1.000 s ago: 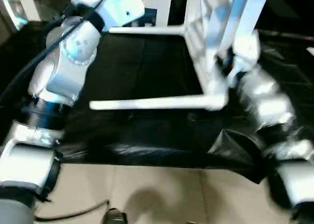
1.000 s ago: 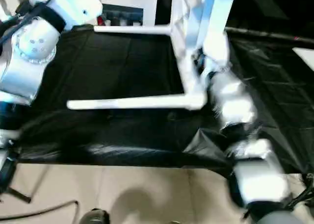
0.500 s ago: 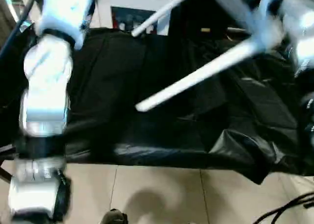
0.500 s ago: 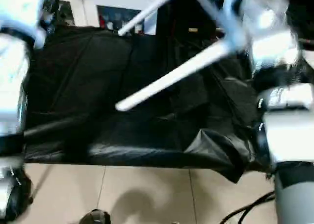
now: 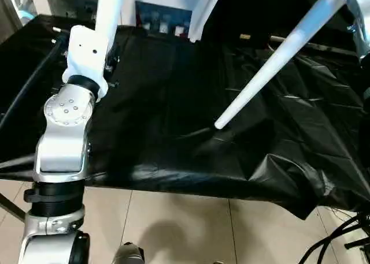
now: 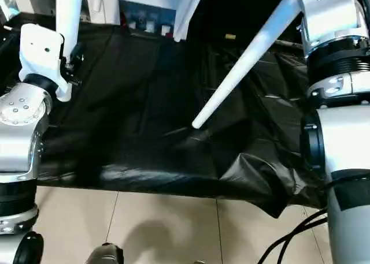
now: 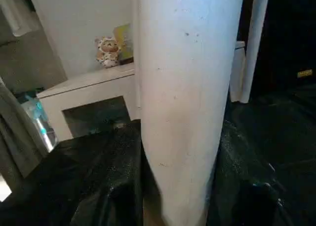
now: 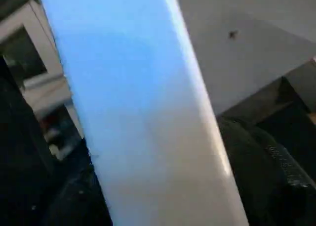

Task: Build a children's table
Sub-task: Flip table

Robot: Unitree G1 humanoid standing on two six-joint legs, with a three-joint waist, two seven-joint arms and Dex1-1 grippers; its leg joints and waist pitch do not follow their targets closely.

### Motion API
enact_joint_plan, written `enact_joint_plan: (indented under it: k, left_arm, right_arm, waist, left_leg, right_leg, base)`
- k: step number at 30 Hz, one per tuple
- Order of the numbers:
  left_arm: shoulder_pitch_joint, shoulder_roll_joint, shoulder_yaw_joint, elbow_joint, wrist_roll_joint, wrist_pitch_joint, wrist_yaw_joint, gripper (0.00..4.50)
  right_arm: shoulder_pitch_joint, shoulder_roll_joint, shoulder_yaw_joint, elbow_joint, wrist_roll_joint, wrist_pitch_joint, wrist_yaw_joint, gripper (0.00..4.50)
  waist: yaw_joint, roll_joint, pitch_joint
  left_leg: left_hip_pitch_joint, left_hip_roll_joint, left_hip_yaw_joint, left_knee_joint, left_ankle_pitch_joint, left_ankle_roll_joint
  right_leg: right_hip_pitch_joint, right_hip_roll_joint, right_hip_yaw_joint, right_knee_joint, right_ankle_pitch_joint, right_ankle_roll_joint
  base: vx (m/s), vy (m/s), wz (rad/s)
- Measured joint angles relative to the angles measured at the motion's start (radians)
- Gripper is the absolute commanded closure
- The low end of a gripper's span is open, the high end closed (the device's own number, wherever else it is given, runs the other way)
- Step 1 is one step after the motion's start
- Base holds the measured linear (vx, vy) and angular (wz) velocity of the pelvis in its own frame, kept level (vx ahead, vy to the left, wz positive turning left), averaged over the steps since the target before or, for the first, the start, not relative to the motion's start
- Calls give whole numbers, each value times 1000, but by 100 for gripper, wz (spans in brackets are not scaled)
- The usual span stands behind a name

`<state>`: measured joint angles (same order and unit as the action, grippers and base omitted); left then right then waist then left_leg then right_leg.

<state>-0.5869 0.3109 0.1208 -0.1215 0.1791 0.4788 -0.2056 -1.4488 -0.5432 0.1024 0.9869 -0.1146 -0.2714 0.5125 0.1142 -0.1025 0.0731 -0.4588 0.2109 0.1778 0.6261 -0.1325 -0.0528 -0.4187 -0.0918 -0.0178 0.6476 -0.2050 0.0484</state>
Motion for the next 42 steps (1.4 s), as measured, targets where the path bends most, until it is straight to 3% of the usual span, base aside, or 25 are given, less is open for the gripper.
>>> enact_joint_plan:
  k: [4, 11, 14, 17, 21, 25, 28, 30, 36, 42]
  left_arm:
    - [-3, 18, -9, 4, -1, 9, 0, 289]
    - [-10, 27, -12, 31, -1, 4, 1, 291]
    - [-10, 31, -16, 41, -1, -1, 2, 291]
    - [-10, 42, -20, 64, -1, -14, 1, 291]
    - [-10, 45, -20, 73, -1, -17, 1, 291]
    - [-10, 59, -18, 80, -2, -26, 2, 291]
    - [-11, 71, -18, 93, -4, -46, 2, 291]
    - [-15, 73, -18, 98, -5, -55, 2, 291]
    - [-17, 75, -21, 108, -5, -67, 2, 291]
    - [-21, 83, -19, 135, -8, -80, 2, 291]
  right_arm:
    - [68, 31, -62, -40, 68, -107, 12, 67]
    - [185, 86, -121, -226, 211, -166, 70, 9]
    - [238, 115, -139, -351, 292, -149, 104, 0]
    - [349, 157, -148, -492, 350, -87, 100, 0]
    - [523, 227, -164, -537, 332, -2, -53, 0]
    - [679, 274, -191, -553, 289, 30, -198, 0]
    - [822, 332, -221, -670, 257, 65, -307, 0]
    - [865, 352, -224, -700, 246, 95, -353, 0]
    - [874, 377, -237, -792, 226, 181, -463, 0]
    - [756, 377, -264, -629, 277, 331, -463, 0]
  waist:
    - [-1, 0, 1]
    - [-5, 3, 2]
    - [-7, 3, 2]
    - [-9, 0, 1]
    - [-10, 0, 1]
    - [-16, 3, 3]
    - [-23, 4, 3]
    - [-28, 7, 4]
    - [-30, 10, 6]
    - [-35, 16, 10]
  left_leg:
    - [1, 0, 0, 0, 0, 1]
    - [4, 0, -2, -1, 0, 0]
    - [5, 0, -4, -2, 0, 0]
    - [10, 0, -5, -1, 0, 0]
    - [9, -1, -6, -2, 1, -1]
    - [7, -2, -6, -3, 1, -1]
    - [8, -2, -6, -5, 1, -2]
    - [8, -2, -7, -5, 1, -2]
    - [16, -2, -8, -7, 1, -2]
    - [20, -4, -9, -7, 1, -2]
  right_leg:
    - [0, 0, 0, 0, 0, 0]
    - [1, 1, 1, 1, 6, 4]
    - [2, 1, 1, 0, 9, 4]
    - [6, 1, 1, 0, 11, 3]
    - [4, 0, 2, -1, 16, 1]
    - [0, 0, 3, -1, 20, 2]
    - [0, 1, 3, -1, 20, 3]
    - [-1, 1, 3, -1, 20, 3]
    - [0, 1, 3, -2, 17, 9]
    - [-1, 0, 4, -4, 17, 9]
  base:
    - [0, 0, 0]
    - [0, 0, 0]
    - [0, 0, 0]
    - [0, 0, 0]
    - [0, 0, 0]
    - [0, 0, 0]
    - [0, 0, 0]
    - [0, 0, 0]
    - [0, 0, 0]
    - [0, 0, 0]
